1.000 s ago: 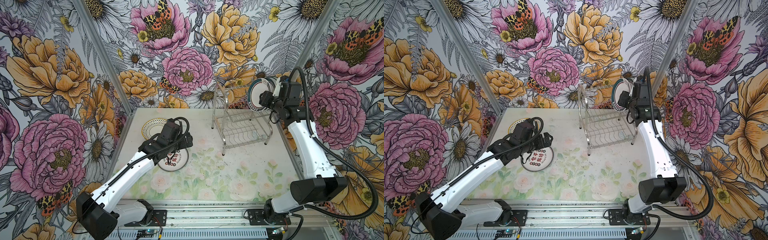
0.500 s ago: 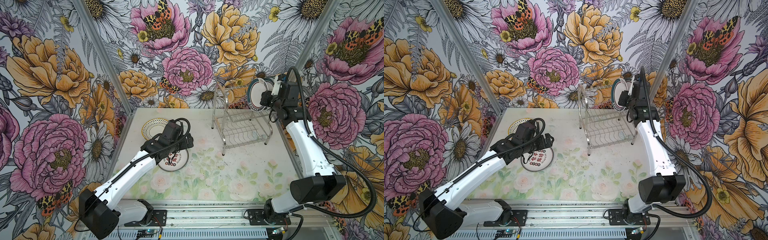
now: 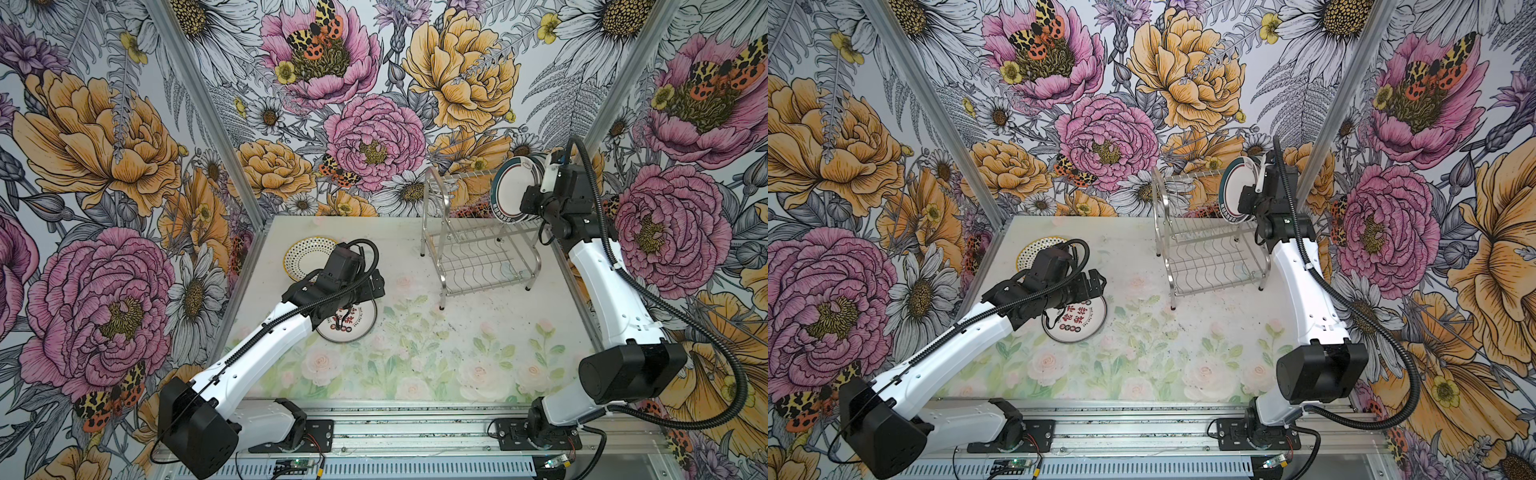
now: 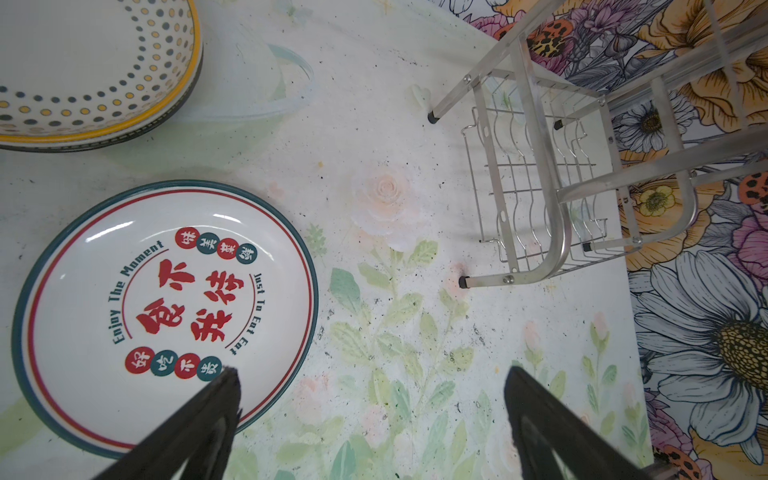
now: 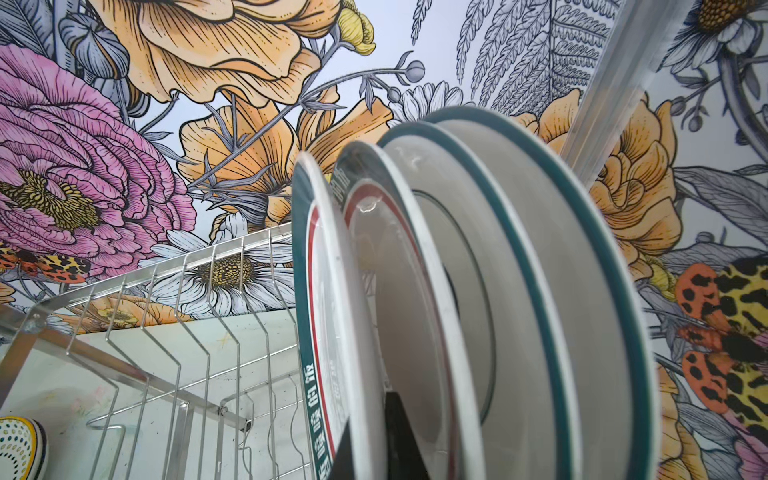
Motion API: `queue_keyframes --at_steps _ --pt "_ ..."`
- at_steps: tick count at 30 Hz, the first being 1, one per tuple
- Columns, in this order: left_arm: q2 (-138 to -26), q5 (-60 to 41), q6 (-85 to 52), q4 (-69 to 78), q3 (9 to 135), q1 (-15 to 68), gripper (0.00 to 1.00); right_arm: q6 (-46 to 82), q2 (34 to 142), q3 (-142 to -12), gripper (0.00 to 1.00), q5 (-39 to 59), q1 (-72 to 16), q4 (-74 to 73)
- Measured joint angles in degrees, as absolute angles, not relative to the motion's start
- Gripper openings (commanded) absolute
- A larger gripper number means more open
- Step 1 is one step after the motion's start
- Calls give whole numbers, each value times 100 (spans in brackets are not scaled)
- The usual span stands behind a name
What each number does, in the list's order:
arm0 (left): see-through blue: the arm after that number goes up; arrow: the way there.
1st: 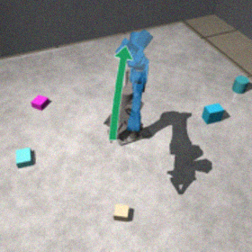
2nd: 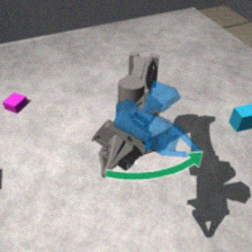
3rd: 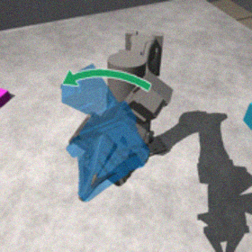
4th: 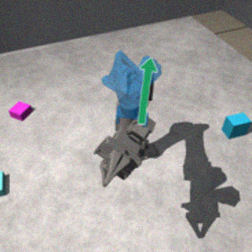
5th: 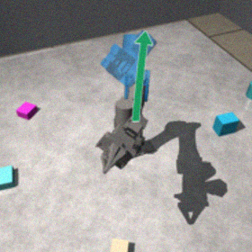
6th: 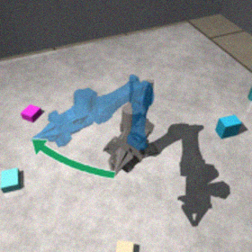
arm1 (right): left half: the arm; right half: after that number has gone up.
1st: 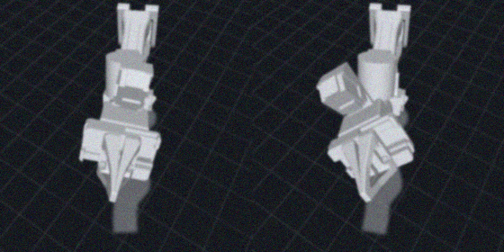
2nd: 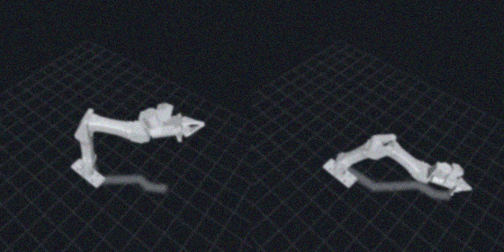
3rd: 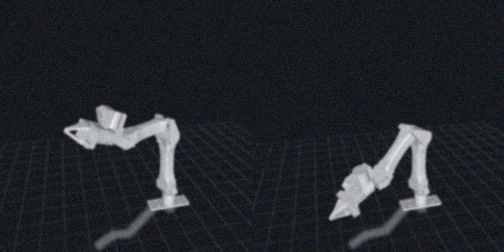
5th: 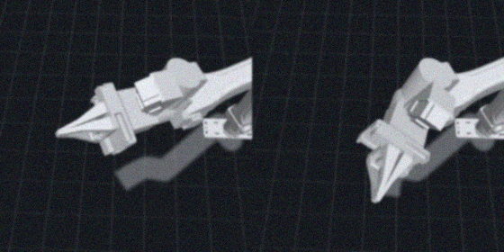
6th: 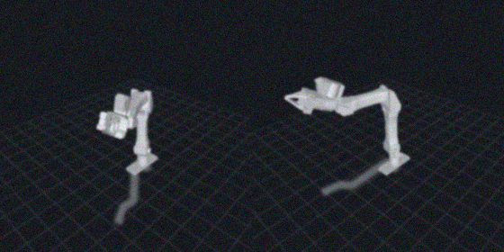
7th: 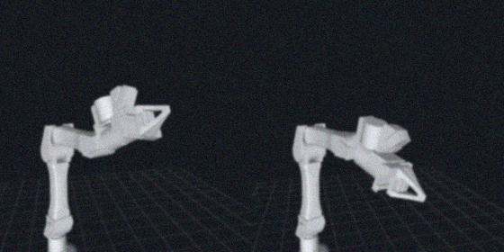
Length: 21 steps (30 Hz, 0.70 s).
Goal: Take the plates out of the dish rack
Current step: 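Lower the right gripper onto the nearest green-rimmed plate in the rack and close it, then lift the green-rimmed plate up out of the rack with the right gripper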
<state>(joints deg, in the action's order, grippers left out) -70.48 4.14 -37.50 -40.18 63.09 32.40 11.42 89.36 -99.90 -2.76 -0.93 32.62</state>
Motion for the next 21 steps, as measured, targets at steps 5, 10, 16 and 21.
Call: queue_keyframes --at_steps 5,10,16,21 --pt "-7006 364 -3758 -3994 6180 3157 99 1122 8936 -9990 0 -257 -93 3245" --pt "-7004 349 -3780 -3933 6169 3157 99 1098 8927 -9990 0 -257 -93 3227" --pt "-7004 386 -3909 -3868 6128 3157 99 974 8809 -9992 0 -266 -93 3181" --pt "-7008 432 -3927 -3852 6073 3159 99 895 8543 -10053 0 -108 -178 2967"
